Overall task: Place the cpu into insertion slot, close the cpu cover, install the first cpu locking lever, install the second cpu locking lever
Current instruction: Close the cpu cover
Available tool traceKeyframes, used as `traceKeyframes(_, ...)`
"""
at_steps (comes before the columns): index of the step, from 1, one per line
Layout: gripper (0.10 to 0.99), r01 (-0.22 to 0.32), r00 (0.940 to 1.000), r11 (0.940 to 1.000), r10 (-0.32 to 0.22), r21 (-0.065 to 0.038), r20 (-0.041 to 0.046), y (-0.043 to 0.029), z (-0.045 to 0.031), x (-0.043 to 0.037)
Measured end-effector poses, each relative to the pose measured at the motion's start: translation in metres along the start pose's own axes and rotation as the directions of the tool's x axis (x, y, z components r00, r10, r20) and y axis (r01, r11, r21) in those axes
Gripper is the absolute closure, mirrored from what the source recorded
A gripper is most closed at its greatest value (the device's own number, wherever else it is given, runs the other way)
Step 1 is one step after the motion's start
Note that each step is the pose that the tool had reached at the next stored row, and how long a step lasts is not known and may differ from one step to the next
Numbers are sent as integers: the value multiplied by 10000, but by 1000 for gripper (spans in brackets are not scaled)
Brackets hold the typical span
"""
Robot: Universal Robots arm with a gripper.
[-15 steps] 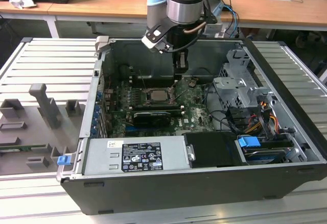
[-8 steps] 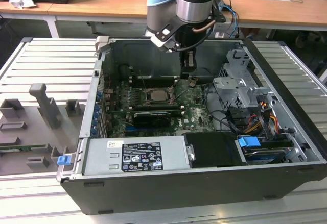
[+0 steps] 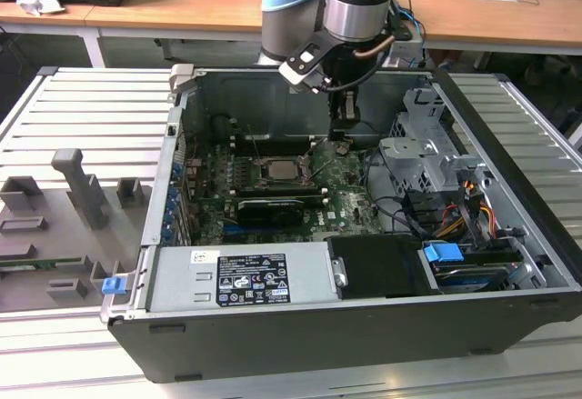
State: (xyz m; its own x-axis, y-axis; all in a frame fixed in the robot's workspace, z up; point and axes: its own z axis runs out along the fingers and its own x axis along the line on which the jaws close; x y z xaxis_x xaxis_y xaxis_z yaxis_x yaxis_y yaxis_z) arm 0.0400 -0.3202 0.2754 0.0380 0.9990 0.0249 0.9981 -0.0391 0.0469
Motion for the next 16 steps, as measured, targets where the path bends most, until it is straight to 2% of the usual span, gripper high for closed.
traceKeyframes(16, 980, 1, 10000, 10000, -1, 0, 1, 159, 10, 6)
